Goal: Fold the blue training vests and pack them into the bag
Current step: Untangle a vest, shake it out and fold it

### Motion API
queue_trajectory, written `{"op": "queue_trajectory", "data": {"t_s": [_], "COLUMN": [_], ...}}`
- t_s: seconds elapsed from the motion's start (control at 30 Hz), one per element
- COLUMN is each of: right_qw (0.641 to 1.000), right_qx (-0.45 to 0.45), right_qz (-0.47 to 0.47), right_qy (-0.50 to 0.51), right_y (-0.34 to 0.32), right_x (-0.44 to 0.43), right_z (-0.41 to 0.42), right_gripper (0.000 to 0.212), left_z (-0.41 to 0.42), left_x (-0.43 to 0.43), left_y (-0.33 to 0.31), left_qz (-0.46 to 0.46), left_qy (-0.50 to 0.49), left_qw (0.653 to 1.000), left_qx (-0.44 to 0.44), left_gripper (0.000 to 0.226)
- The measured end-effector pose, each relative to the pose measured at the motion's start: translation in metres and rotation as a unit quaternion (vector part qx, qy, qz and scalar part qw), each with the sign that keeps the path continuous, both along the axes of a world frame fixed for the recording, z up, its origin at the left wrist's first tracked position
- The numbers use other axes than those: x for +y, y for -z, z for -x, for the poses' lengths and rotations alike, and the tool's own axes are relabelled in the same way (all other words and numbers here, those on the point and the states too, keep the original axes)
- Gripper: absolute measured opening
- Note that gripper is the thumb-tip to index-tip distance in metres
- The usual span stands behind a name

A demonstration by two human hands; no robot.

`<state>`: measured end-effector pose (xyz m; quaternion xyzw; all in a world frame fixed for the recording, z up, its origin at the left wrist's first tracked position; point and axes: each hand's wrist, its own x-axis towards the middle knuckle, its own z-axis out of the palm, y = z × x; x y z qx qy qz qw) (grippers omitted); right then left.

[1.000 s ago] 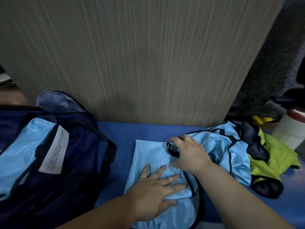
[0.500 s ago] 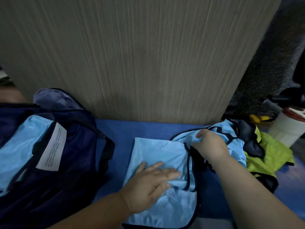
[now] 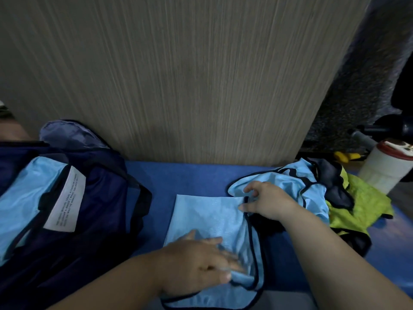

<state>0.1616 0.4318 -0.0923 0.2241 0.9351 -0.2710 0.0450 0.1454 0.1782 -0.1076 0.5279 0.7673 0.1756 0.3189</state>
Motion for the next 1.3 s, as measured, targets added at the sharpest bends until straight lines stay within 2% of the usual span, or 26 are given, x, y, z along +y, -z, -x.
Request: {"op": "queue_trajectory", "data": {"t_s": [0.1,0.23,0.3,0.33,0.4,0.43,0.57,0.63,0.67,0.73,0.83,0.93,0.97,1.03,1.1,1.2,1.23,1.3], "right_qw": [0.999,0.996,0.994,0.992,0.989,0.988,0.986,0.987,0.987,0.989,0.996,0.993,0.992,0.994,0.998,0.988,0.98,0.969], "right_qx": [0.004,-0.003,-0.042,-0.059,-0.072,-0.068,-0.032,-0.007,0.011,0.036,0.013,-0.061,-0.068,-0.046,0.013,0.141,0.175,0.214], "right_qz": [-0.045,-0.056,-0.062,-0.074,-0.094,-0.105,-0.124,-0.12,-0.121,-0.11,-0.013,0.041,0.042,0.04,0.033,-0.06,-0.096,-0.121], "right_qy": [-0.029,-0.064,-0.078,-0.084,-0.089,-0.09,-0.109,-0.109,-0.104,-0.089,-0.082,-0.096,-0.099,-0.093,-0.059,-0.013,-0.013,-0.03], "right_y": [0.007,0.009,0.007,0.007,0.006,0.006,0.01,0.01,0.009,0.008,0.002,-0.005,-0.006,-0.007,-0.008,-0.006,-0.005,-0.002], "right_x": [-0.004,-0.007,-0.01,-0.012,-0.016,-0.018,-0.021,-0.021,-0.021,-0.017,-0.006,0.001,0.002,0.003,0.001,0.0,-0.001,-0.001], "right_z": [0.001,0.0,-0.001,-0.001,0.001,0.002,0.004,0.004,0.004,0.004,0.003,-0.002,-0.003,-0.001,0.002,0.008,0.009,0.008], "right_gripper": [0.062,0.07,0.077,0.079,0.076,0.073,0.059,0.046,0.037,0.027,0.047,0.075,0.074,0.058,0.041,0.029,0.028,0.031], "left_z": [0.002,0.014,0.026,0.033,0.047,0.054,0.085,0.1,0.106,0.112,0.116,0.119,0.12,0.124,0.127,0.128,0.127,0.124], "left_x": [-0.001,0.006,0.012,0.016,0.024,0.028,0.038,0.041,0.043,0.044,0.046,0.049,0.05,0.051,0.052,0.055,0.055,0.053], "left_y": [0.008,0.007,0.011,0.014,0.018,0.019,0.017,0.013,0.011,0.004,-0.007,-0.016,-0.019,-0.026,-0.033,-0.042,-0.043,-0.038], "left_qz": [0.035,-0.029,-0.088,-0.089,-0.032,-0.002,0.059,0.086,0.095,0.109,0.125,0.121,0.122,0.119,0.072,-0.05,-0.064,-0.059], "left_qy": [0.037,-0.047,-0.105,-0.126,-0.159,-0.169,-0.195,-0.206,-0.212,-0.207,-0.193,-0.176,-0.174,-0.178,-0.19,-0.211,-0.205,-0.184], "left_qw": [0.999,0.997,0.99,0.985,0.969,0.964,0.966,0.962,0.96,0.955,0.958,0.965,0.966,0.965,0.949,0.886,0.868,0.857], "left_qx": [0.007,-0.045,0.026,0.083,0.188,0.203,0.16,0.155,0.159,0.184,0.174,0.151,0.144,0.154,0.24,0.409,0.448,0.478], "left_gripper": [0.041,0.053,0.054,0.053,0.062,0.073,0.115,0.122,0.12,0.1,0.061,0.039,0.036,0.035,0.033,0.018,0.016,0.024]}}
